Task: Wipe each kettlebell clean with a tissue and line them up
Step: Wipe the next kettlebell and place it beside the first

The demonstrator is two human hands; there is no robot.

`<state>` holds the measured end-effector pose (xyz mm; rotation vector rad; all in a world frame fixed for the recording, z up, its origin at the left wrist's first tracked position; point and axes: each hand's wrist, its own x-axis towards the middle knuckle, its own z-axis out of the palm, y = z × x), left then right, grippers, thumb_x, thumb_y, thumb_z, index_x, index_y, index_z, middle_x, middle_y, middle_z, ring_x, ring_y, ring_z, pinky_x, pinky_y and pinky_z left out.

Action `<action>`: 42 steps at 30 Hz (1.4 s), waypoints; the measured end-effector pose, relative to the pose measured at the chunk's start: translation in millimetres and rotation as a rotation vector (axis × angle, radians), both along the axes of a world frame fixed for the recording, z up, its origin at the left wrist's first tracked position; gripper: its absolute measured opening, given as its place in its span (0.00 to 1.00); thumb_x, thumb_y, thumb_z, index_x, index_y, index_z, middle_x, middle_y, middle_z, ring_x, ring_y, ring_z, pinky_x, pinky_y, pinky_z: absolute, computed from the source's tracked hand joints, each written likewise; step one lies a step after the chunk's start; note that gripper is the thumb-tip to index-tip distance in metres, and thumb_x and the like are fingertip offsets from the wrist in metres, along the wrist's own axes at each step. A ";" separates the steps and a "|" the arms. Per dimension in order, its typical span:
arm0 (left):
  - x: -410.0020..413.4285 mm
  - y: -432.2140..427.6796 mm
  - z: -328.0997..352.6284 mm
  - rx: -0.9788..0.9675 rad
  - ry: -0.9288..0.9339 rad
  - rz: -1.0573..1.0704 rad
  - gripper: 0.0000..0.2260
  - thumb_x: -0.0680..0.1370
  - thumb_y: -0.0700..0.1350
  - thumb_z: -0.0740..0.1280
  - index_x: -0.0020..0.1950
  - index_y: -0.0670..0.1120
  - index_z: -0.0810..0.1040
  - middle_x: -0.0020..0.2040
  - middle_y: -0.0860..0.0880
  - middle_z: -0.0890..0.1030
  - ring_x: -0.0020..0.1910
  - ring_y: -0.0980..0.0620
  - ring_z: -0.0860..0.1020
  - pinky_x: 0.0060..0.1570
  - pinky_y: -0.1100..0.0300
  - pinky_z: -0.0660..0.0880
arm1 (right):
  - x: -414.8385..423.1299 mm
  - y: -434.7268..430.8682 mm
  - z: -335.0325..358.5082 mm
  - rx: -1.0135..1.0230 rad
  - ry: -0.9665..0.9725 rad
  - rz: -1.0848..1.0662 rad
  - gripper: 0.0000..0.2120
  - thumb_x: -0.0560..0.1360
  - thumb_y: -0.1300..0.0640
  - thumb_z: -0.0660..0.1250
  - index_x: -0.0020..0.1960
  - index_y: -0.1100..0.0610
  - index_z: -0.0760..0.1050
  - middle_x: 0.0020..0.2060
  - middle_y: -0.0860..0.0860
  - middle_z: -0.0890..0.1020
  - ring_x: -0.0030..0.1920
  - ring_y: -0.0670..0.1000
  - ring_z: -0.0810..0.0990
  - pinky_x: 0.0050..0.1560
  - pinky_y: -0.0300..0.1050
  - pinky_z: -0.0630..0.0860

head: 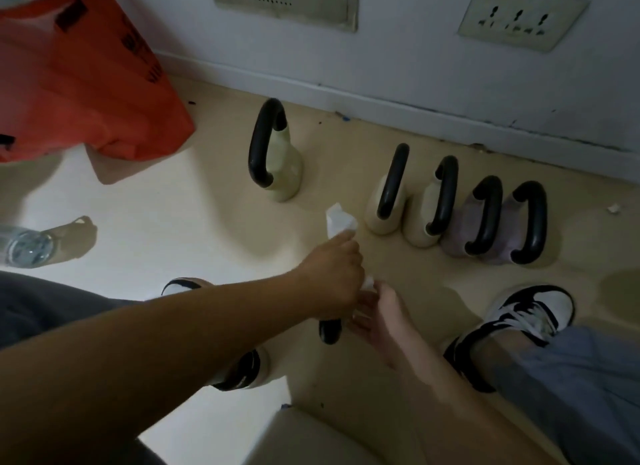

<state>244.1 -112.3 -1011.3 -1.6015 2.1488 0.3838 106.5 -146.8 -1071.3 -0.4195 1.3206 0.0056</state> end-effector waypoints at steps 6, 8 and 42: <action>41.6 -48.4 0.8 0.170 0.305 0.478 0.18 0.83 0.56 0.55 0.55 0.46 0.79 0.55 0.46 0.81 0.53 0.47 0.76 0.58 0.52 0.74 | 5.4 5.0 -6.9 -0.012 0.065 -0.029 0.20 0.82 0.45 0.62 0.55 0.61 0.82 0.53 0.58 0.83 0.53 0.57 0.80 0.57 0.53 0.78; 31.7 -68.2 -0.6 0.261 0.250 0.634 0.17 0.84 0.54 0.55 0.61 0.45 0.77 0.59 0.43 0.79 0.54 0.45 0.75 0.56 0.54 0.71 | 4.6 4.0 -9.3 -0.016 0.069 -0.028 0.21 0.81 0.43 0.63 0.53 0.61 0.82 0.52 0.57 0.83 0.52 0.58 0.80 0.58 0.54 0.78; -46.0 155.2 -5.7 0.394 0.409 0.443 0.16 0.84 0.47 0.60 0.71 0.50 0.72 0.68 0.46 0.75 0.69 0.47 0.71 0.69 0.49 0.69 | -1.3 27.5 30.3 -0.295 0.227 0.203 0.16 0.80 0.48 0.63 0.56 0.59 0.80 0.48 0.57 0.84 0.52 0.61 0.84 0.47 0.50 0.81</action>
